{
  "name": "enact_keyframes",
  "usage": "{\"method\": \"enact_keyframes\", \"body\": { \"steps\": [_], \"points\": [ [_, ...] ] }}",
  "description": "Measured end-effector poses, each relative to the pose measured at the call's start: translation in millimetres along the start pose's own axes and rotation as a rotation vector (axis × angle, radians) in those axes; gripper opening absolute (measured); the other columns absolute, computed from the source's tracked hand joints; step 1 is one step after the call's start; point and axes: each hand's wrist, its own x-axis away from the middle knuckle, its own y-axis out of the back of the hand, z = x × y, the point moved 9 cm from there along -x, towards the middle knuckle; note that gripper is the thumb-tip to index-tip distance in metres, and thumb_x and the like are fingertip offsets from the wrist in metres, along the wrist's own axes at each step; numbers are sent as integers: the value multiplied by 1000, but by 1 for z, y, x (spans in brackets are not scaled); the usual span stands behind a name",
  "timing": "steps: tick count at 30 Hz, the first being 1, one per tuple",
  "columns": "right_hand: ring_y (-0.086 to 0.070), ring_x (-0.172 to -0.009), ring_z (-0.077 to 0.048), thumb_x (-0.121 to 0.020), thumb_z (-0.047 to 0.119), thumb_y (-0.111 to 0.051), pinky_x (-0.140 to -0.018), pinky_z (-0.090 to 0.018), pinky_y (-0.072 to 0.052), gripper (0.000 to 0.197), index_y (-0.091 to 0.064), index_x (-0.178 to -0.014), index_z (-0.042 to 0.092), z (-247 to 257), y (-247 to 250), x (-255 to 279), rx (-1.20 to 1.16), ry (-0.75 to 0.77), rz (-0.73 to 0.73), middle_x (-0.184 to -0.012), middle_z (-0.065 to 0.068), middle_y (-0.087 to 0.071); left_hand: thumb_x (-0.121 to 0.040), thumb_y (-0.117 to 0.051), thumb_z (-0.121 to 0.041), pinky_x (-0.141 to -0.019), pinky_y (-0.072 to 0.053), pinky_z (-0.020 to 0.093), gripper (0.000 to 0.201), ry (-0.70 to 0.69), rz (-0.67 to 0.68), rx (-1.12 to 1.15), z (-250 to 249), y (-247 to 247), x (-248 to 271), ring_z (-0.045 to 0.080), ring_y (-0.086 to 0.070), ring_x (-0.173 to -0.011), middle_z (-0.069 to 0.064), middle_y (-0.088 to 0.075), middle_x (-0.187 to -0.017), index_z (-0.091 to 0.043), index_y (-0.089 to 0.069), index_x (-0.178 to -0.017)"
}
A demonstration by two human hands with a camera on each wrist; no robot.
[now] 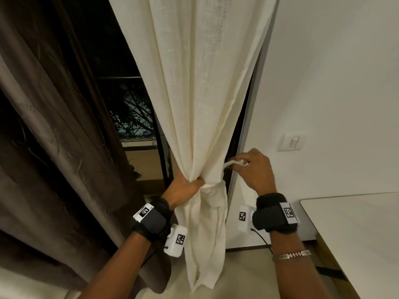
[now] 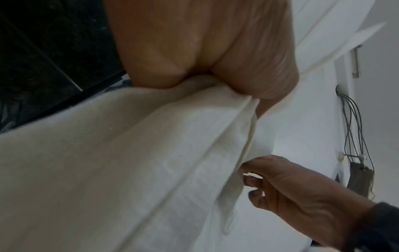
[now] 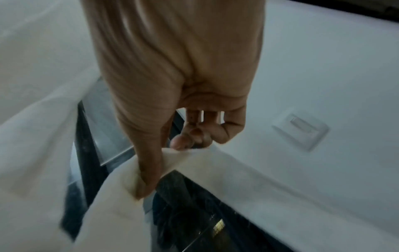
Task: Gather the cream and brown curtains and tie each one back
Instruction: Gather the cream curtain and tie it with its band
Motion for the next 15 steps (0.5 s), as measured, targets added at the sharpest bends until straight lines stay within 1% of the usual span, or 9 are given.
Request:
{"method": "enact_keyframes", "body": {
  "steps": [2,3,5,6,8,9,12,13,15],
  "points": [
    [-64,-80,-11,-89,8,-78,-72,-16,-47,15,-85,-100,15,13,-20,-4,8,44,15,-93,-2,-76,-95,-73,-24,-93,-48,20,48,-30,30,-15,1,-5,2,-8,-56,-108,-23,-60,-119,-56,-44,-117],
    [-65,-77,-11,-89,2,-73,-72,-18,-49,15,-84,-92,11,18,-33,-5,14,63,45,-90,-4,-78,-97,-73,-21,-94,-47,19,49,-61,22,-41,-1,-4,4,-10,-56,-110,-23,-60,-121,-56,-45,-119],
    [-66,-69,-11,-90,-2,-71,-68,-29,-55,19,-76,-74,8,22,-61,-3,-28,75,143,-75,-4,-74,-100,-71,-17,-100,-49,22,47,-89,-11,-77,1,0,7,-6,-58,-114,-17,-63,-125,-51,-49,-125],
    [-67,-68,-9,-91,2,-74,-66,-32,-58,15,-73,-76,6,22,-75,0,-92,69,204,-75,-2,-72,-101,-71,-17,-103,-51,27,44,-94,-28,-85,4,3,8,-2,-61,-116,-12,-66,-127,-45,-53,-130],
    [-72,-75,-2,-92,7,-78,-70,-20,-57,3,-75,-92,6,30,-94,11,-282,40,334,-83,0,-75,-100,-71,-24,-105,-54,34,39,-105,-82,-111,10,12,8,4,-65,-119,-6,-70,-130,-32,-60,-137],
    [-75,-81,-1,-93,8,-76,-74,-17,-57,8,-76,-101,8,35,-100,18,-376,17,382,-88,0,-77,-98,-72,-32,-104,-56,37,41,-100,-113,-128,14,17,9,6,-67,-119,-5,-72,-129,-28,-62,-138],
    [-76,-105,-7,-97,6,-69,-87,-21,-59,31,-72,-127,14,31,-119,32,-592,-103,501,-111,3,-80,-83,-68,-65,-102,-60,45,58,-23,-189,-173,26,29,14,13,-71,-117,-9,-75,-125,-34,-66,-132],
    [-74,-111,-9,-98,7,-67,-92,-25,-60,33,-71,-130,15,28,-124,35,-623,-133,523,-116,3,-79,-79,-66,-71,-103,-59,45,58,2,-207,-179,30,31,16,15,-71,-118,-9,-74,-124,-39,-65,-127],
    [-71,-121,-25,-100,10,-62,-105,-40,-57,28,-74,-125,15,16,-131,40,-711,-240,504,-121,-5,-78,-76,-64,-77,-102,-59,46,54,38,-232,-181,36,33,17,18,-71,-117,-11,-73,-120,-46,-64,-120]
  ]
}}
